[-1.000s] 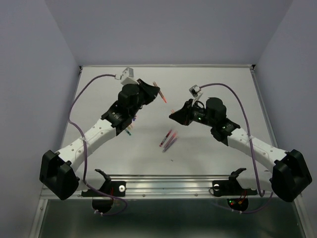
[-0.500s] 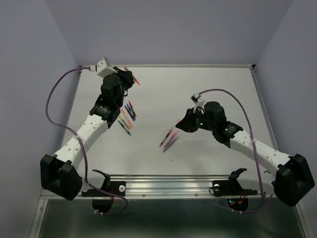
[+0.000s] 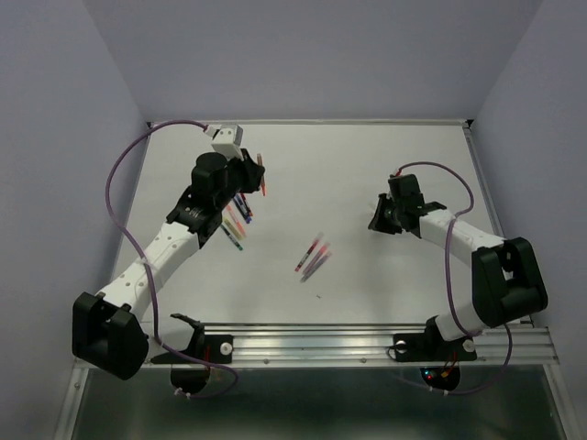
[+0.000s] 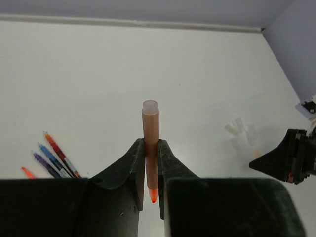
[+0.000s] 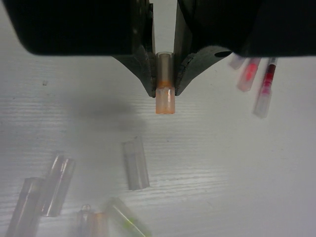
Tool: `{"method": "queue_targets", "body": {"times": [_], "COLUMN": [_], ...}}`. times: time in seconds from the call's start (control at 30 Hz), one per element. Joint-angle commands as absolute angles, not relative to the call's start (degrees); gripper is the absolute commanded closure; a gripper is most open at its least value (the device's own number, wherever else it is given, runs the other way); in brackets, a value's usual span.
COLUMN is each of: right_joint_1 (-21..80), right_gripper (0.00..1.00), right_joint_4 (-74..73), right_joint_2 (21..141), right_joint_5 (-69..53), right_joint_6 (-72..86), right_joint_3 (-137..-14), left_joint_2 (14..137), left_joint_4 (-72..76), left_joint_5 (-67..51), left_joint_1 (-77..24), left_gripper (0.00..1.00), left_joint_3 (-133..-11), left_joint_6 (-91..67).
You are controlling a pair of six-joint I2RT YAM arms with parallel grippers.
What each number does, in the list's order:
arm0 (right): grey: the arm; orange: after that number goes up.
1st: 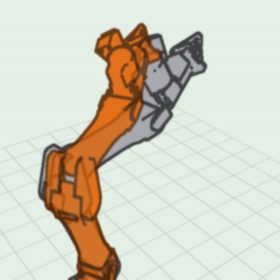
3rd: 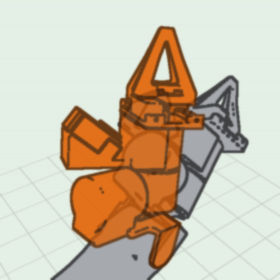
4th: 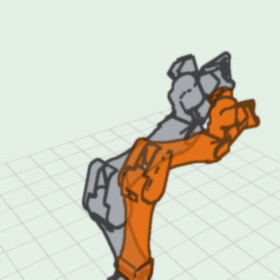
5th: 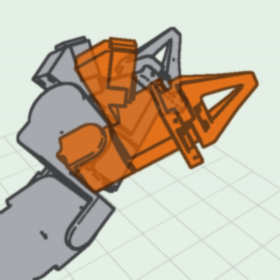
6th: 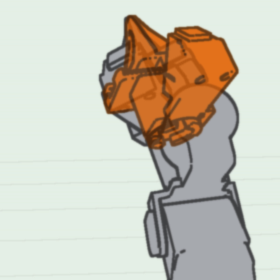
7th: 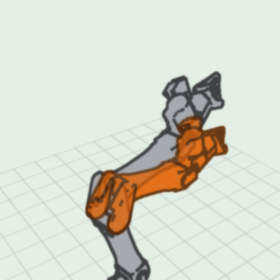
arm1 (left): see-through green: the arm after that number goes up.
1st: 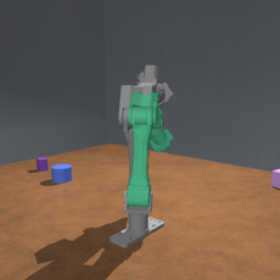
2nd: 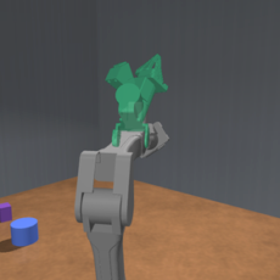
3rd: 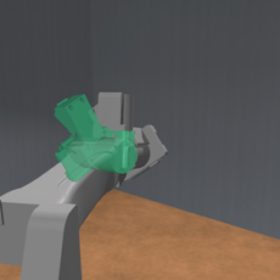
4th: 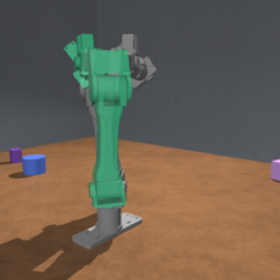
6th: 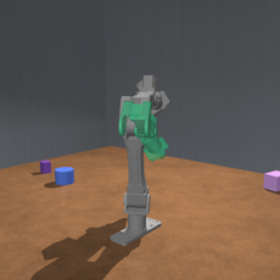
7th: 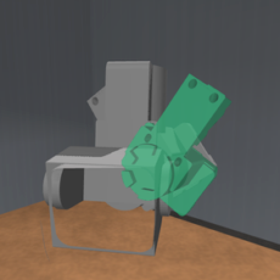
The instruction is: Open the pen caps
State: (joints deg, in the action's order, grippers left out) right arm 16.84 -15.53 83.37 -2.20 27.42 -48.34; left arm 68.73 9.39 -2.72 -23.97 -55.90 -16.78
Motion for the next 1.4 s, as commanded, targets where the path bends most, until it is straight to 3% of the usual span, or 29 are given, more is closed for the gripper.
{"method": "queue_targets", "body": {"times": [0.0,0.13,0.33,0.63,0.8,1.03,1.23,1.37], "right_joint_1": [14.42,13.18,12.66,12.13,12.13,12.13,12.13,12.13], "right_gripper": [0.94,0.91,0.84,0.82,0.74,0.61,0.58,0.48], "right_joint_4": [-17.84,-18.63,-18.98,-19.16,-19.42,-20.12,-23.37,-26.1], "right_joint_2": [86.3,88.85,90.0,91.32,92.46,92.11,91.06,85.46], "right_joint_5": [2.37,2.37,1.41,0.53,-2.02,-2.99,-0.79,-1.14], "right_joint_6": [26.63,26.72,26.11,26.1,26.1,26.02,26.46,24.7], "right_joint_3": [-51.59,-52.82,-53.0,-53.26,-53.79,-54.23,-55.02,-54.93], "left_joint_2": [67.68,66.97,68.73,79.36,82.0,84.28,88.85,88.95], "left_joint_4": [5.01,4.22,5.18,-6.67,-10.54,-16.69,-23.28,-21.81], "left_joint_5": [-6.06,-6.77,-13.51,-23.2,-27.33,-24.44,-23.73,-19.09], "left_joint_1": [-24.17,-24.78,-24.96,-24.96,-24.96,-24.96,-24.96,-25.31], "left_gripper": [1.0,1.0,1.0,1.0,1.0,1.0,1.0,1.0], "left_joint_3": [-53.88,-52.91,-56.42,-70.74,-75.05,-78.22,-82.26,-76.5], "left_joint_6": [-15.65,-13.63,2.34,24.24,33.91,47.1,59.64,69.22]}}
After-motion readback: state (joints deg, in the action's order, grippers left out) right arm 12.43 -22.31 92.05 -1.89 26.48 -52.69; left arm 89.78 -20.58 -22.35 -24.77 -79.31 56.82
